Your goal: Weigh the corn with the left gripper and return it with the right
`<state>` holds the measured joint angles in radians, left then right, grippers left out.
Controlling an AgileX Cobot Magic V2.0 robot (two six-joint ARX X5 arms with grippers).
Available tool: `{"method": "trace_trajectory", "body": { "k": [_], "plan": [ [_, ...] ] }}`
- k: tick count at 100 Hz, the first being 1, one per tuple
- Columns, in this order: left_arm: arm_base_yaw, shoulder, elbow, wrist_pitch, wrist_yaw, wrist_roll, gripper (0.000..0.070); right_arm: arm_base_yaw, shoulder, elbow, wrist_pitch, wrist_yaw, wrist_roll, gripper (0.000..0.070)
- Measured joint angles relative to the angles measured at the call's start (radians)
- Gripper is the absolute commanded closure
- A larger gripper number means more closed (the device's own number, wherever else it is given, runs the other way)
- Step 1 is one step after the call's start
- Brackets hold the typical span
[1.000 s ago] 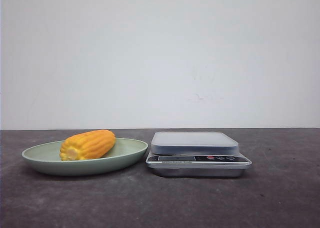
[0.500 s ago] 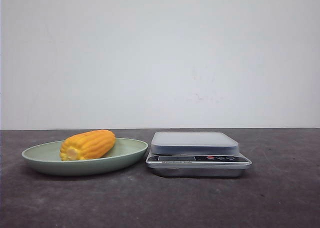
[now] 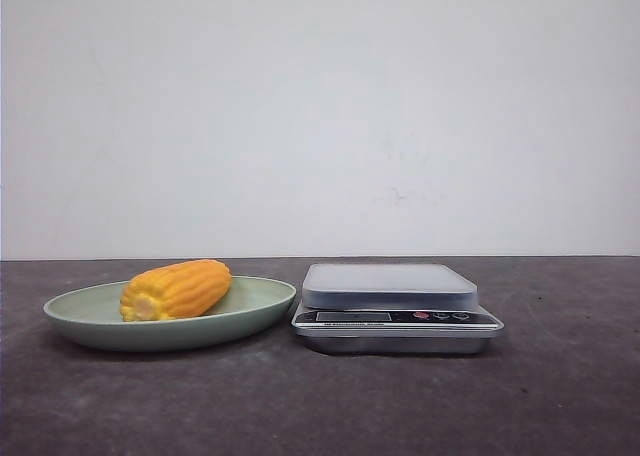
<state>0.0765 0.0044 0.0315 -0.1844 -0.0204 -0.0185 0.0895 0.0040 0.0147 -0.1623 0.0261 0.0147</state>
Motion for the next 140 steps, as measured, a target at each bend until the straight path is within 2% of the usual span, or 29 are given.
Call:
{"method": "trace_trajectory", "body": {
  "k": [20,33,42,51,68,79,90,95,105,114,127,140],
  "plan": [
    [0.000,0.000,0.000,0.000,0.000,0.000,0.0700,0.000,0.000,0.000,0.099,0.000,0.008,0.0693],
    [0.000,0.000,0.000,0.000,0.000,-0.002,0.0700,0.000,0.000,0.000,0.126,0.000,0.016,0.0693],
    [0.000,0.000,0.000,0.002,0.000,-0.031,0.0700,0.000,0.000,0.000,0.129,0.000,0.017,0.0693],
    [0.000,0.000,0.000,0.011,0.002,-0.090,0.0700,0.000,0.000,0.000,0.129,0.000,0.017,0.0693],
    [0.000,0.000,0.000,0.040,0.060,-0.259,0.0700,0.000,0.000,0.000,0.130,0.000,0.035,0.0693],
    [0.000,0.000,0.016,0.022,0.155,-0.371,0.0697,0.000,0.000,0.012,0.131,-0.018,0.129,0.0693],
    [0.000,0.018,0.118,-0.042,0.291,-0.450,0.0696,0.000,0.003,0.099,0.103,-0.100,0.248,0.0694],
    [0.000,0.040,0.199,-0.094,0.324,-0.467,0.0696,0.000,0.006,0.169,0.065,-0.142,0.284,0.0694],
    [0.000,0.121,0.386,-0.220,0.330,-0.462,0.0696,0.000,0.038,0.357,-0.073,-0.184,0.309,0.0694],
    [0.000,0.238,0.555,-0.288,0.332,-0.399,0.0696,0.000,0.108,0.562,-0.242,-0.184,0.293,0.0694],
    [0.000,0.436,0.836,-0.373,0.331,-0.260,0.0696,0.000,0.236,0.875,-0.492,-0.175,0.182,0.0694],
    [-0.021,0.594,1.073,-0.419,0.330,-0.207,0.0696,0.000,0.338,1.110,-0.612,-0.115,0.063,0.0694]
  ]
}}
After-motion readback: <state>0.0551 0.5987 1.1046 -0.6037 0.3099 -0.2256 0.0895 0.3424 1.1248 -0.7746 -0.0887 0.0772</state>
